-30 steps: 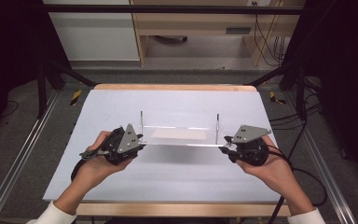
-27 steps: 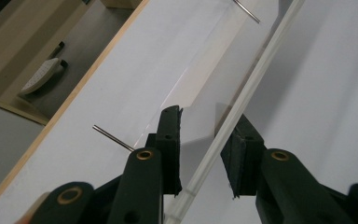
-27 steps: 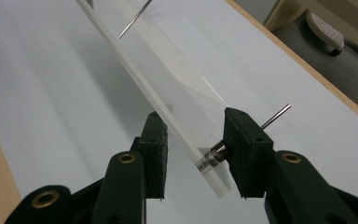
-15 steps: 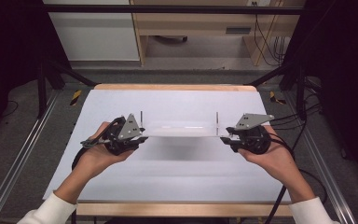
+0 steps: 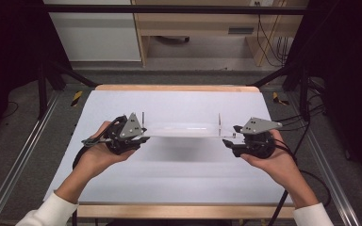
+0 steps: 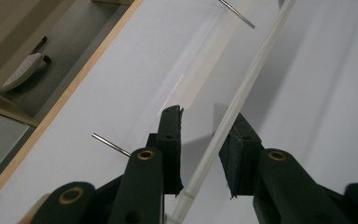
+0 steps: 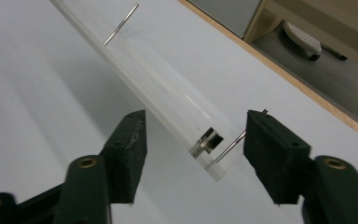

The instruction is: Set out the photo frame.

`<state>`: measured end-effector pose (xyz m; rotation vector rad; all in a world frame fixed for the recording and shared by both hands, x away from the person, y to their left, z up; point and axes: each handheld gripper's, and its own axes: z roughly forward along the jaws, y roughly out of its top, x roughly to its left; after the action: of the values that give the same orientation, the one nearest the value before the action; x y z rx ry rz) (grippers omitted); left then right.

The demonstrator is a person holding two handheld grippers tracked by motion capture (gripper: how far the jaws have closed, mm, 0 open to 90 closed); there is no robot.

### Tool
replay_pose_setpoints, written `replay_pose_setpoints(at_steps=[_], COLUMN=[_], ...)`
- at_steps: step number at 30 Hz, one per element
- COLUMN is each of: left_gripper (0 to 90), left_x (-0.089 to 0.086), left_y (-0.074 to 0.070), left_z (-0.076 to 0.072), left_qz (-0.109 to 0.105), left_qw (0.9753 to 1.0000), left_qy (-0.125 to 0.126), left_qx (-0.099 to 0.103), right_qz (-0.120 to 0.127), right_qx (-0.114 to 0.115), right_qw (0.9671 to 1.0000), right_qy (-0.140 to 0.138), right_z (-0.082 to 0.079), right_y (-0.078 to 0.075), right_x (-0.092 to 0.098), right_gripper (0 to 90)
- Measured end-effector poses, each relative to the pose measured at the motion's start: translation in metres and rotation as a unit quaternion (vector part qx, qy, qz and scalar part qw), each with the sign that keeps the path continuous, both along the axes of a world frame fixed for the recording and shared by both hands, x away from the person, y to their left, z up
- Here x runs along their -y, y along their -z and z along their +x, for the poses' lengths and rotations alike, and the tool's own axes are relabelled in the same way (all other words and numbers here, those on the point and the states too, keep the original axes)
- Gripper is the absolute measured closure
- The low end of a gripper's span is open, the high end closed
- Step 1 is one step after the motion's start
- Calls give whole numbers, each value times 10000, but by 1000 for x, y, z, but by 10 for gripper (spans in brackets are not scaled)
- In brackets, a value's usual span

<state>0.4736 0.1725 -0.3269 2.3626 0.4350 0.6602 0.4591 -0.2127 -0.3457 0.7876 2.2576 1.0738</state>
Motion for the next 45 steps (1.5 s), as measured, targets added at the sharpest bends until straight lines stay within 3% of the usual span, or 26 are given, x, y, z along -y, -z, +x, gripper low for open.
replay_pose_setpoints(at_steps=[5, 11, 16, 21, 30, 33, 37, 42, 45], left_gripper=[702, 701, 701, 699, 681, 655, 648, 600, 542], left_x=[0, 0, 0, 0, -1, -2, -1, -3, -7], left_y=[0, -1, -3, -6, -14, -17, -20, -23, -25], left_z=[1, 2, 4, 7, 19, 25, 32, 40, 45], left_qz=[-16, -19, -22, -23, -96, -221, -185, -372, -754], left_qw=[10000, 10000, 10000, 10000, 9999, 9996, 9997, 9991, 9968], left_qy=[-4, -4, 2, 2, -7, -121, -134, -207, -233], left_qx=[-3, -20, -31, -26, -40, -127, -18, 60, 128], right_qz=[-38, 98, 336, 562, 743, 787, 824, 883, 990], right_qx=[-67, 156, 271, 421, 414, 425, 460, 488, 515], right_qw=[9999, 9998, 9991, 9975, 9964, 9960, 9955, 9948, 9935], right_qy=[-72, 65, 29, -1, 10, 46, 104, 160, 232], right_z=[-1, 1, 6, 10, 20, 24, 30, 38, 45], right_y=[10, 19, 23, 21, 15, 12, 9, 5, 3], right_x=[-1, 3, 6, 4, 7, 7, 7, 7, 7], right_gripper=[302, 419, 442, 526, 536, 535, 534, 533, 533])
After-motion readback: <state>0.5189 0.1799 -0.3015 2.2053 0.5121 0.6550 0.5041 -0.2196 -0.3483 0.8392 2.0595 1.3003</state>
